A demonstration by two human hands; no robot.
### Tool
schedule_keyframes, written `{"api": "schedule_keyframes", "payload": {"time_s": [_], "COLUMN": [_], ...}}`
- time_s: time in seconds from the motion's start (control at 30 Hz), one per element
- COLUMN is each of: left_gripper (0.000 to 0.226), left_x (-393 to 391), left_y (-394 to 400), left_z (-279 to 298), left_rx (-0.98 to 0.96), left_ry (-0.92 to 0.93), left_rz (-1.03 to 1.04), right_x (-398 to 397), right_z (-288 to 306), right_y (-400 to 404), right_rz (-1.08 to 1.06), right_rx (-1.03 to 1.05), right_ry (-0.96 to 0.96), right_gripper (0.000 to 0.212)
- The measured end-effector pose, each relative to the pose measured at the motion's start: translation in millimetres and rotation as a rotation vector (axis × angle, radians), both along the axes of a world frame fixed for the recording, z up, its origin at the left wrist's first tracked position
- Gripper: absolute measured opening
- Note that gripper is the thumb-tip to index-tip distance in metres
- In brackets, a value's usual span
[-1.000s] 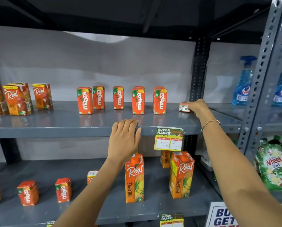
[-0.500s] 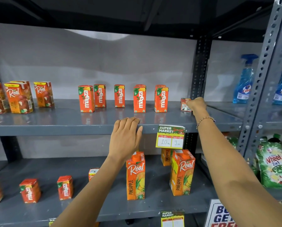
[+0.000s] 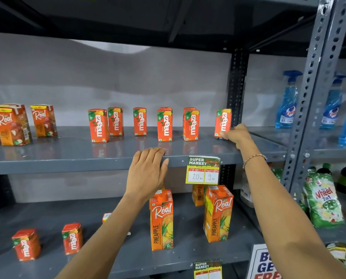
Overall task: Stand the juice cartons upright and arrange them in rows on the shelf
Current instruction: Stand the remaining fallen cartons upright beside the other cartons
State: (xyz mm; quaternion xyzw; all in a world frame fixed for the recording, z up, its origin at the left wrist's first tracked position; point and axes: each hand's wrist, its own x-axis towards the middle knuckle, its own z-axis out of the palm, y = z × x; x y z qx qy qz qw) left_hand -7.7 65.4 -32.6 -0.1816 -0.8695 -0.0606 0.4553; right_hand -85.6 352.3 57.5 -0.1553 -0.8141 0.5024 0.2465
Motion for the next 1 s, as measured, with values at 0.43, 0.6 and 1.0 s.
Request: {"api": "schedule_keyframes", "payload": {"time_s": [0.43,0.6,1.0], "left_gripper": [0.043,0.044,0.041], "left_x": [1,3,-13], "left_y": [-195,-249,-267], "left_z": [-1,-3,-12], "left_rx": [0.062,0.082,0.059], "left_ry": [0.071,0.128,0.165], "left_rz": [0.247,0.277,0.183], "right_x": [85,61,-14], "right_z": [19,17,13], "right_y": [-130,-228,-286], "right_rz": [0.555,0.652,0.285], "right_rx": [-0.026,0.045,0.413], "right_ry": [0.140,0.156,-0.033], "right_gripper": [0.027,0.027,0.049]}}
